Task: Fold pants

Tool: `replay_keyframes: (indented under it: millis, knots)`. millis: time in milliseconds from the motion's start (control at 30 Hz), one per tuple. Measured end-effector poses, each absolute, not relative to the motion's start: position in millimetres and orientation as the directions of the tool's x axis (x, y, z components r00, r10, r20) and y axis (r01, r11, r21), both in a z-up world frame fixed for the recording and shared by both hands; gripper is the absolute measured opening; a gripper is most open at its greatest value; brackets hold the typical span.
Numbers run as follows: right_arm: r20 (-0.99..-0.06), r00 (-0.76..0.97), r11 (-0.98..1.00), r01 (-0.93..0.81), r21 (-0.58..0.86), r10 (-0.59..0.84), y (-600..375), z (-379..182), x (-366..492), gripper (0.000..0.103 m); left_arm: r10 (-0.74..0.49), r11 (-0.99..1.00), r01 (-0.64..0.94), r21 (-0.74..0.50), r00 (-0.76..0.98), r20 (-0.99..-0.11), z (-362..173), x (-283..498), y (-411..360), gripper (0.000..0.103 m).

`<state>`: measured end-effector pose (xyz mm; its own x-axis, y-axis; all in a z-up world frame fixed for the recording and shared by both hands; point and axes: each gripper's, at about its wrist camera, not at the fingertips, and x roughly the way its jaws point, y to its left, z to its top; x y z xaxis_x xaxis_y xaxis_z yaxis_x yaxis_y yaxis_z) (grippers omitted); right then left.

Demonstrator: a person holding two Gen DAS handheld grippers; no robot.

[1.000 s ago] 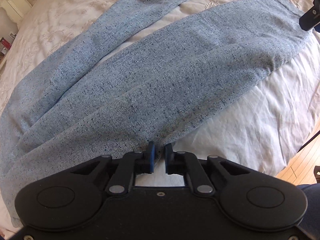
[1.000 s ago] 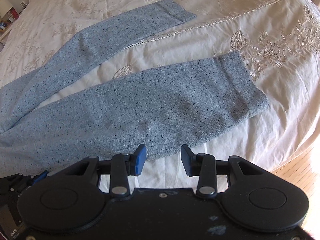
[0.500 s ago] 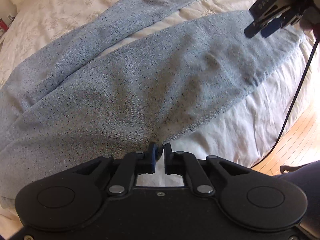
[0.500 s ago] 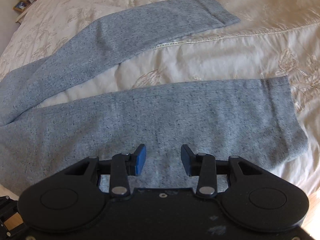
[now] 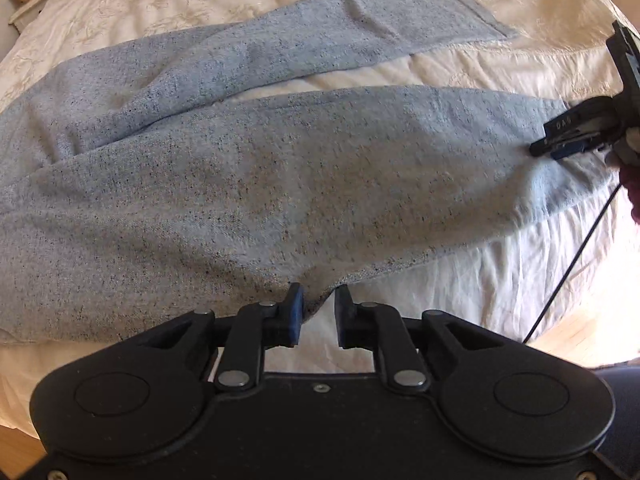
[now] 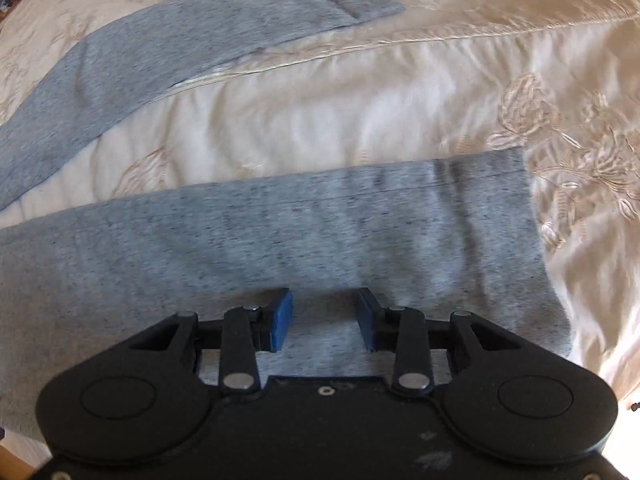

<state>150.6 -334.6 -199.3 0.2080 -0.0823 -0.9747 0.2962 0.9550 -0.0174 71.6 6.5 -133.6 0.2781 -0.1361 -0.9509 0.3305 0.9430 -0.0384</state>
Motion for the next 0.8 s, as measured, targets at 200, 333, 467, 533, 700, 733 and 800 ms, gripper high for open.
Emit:
replay_keyframes:
  millis: [200, 333, 467, 533, 700, 733, 800]
  knots:
    - [-0.97, 0.186, 0.937, 0.338, -0.087, -0.157, -361, -188, 139, 0.041, -0.18, 0.892, 0.447, -0.063, 0.224, -0.958, -129, 56, -2, 0.022]
    - [-0.961, 0.261, 0.971, 0.237, -0.033, -0.097, -340, -169, 142, 0.04, -0.147, 0.958, 0.282, -0.049, 0.336, -0.93, -123, 75, 2, 0.031]
    - [-0.981, 0.175, 0.974, 0.224, -0.042, -0.083, -327, -186, 149, 0.039, -0.048, 0.988, 0.153, 0.0, 0.311, -0.949, -151, 98, 9, 0.032]
    - [-0.982, 0.137, 0.958, 0.273, -0.09, -0.131, -319, -188, 154, 0.04, 0.025, 0.982, 0.18, 0.053, 0.152, -0.988, -180, 109, 10, 0.032]
    - [-0.958, 0.287, 0.966, 0.255, 0.045, -0.031, -297, -157, 187, 0.041, -0.045, 0.974, 0.225, 0.003, 0.209, -0.977, -156, 131, 23, 0.031]
    - [-0.951, 0.308, 0.952, 0.286, 0.114, 0.022, -297, -154, 199, 0.041, -0.059, 0.975, 0.224, -0.006, 0.231, -0.971, -147, 139, 27, 0.031]
    - [-0.934, 0.344, 0.903, 0.366, 0.223, 0.092, -298, -154, 220, 0.041, -0.085, 0.974, 0.226, -0.019, 0.287, -0.954, -127, 162, 38, 0.031]
